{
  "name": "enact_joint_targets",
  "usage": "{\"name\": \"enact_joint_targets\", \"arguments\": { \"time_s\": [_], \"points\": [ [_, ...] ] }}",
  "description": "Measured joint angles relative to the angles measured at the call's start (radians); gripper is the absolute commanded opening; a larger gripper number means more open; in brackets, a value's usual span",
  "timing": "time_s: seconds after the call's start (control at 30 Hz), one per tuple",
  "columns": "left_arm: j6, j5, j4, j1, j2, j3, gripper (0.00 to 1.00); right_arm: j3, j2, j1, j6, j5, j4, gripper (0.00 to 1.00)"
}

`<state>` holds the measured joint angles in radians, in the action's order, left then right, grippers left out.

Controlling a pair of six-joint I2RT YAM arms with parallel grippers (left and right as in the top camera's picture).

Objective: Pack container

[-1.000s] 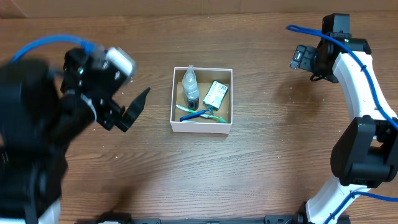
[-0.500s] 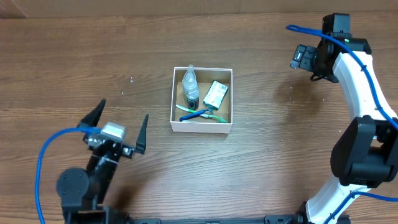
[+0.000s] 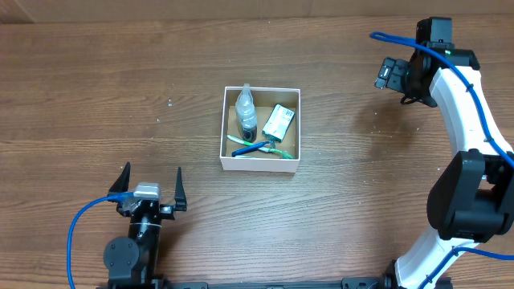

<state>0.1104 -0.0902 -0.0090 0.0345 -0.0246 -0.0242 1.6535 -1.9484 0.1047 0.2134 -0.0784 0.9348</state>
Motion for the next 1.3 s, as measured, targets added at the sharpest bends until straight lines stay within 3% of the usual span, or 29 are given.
{"name": "enact_joint_targets", "arguments": {
  "time_s": [0.2,0.93,1.03,1.3],
  "points": [
    [0.0,0.077,-0.069,0.0,0.009,0.014,1.0,0.0,0.0,0.0,0.0,0.0,0.0,1.0],
    [0.0,0.08,-0.069,0.0,0.009,0.014,1.0,0.0,0.006,0.0,0.0,0.0,0.0,1.0],
    [0.0,0.08,-0.069,0.0,0.009,0.014,1.0,0.0,0.108,0.0,0.0,0.0,0.0,1.0],
    [0.0,0.08,-0.069,0.0,0.009,0.014,1.0,0.002,0.587,-0.061,0.0,0.0,0.0,1.0]
  ]
}}
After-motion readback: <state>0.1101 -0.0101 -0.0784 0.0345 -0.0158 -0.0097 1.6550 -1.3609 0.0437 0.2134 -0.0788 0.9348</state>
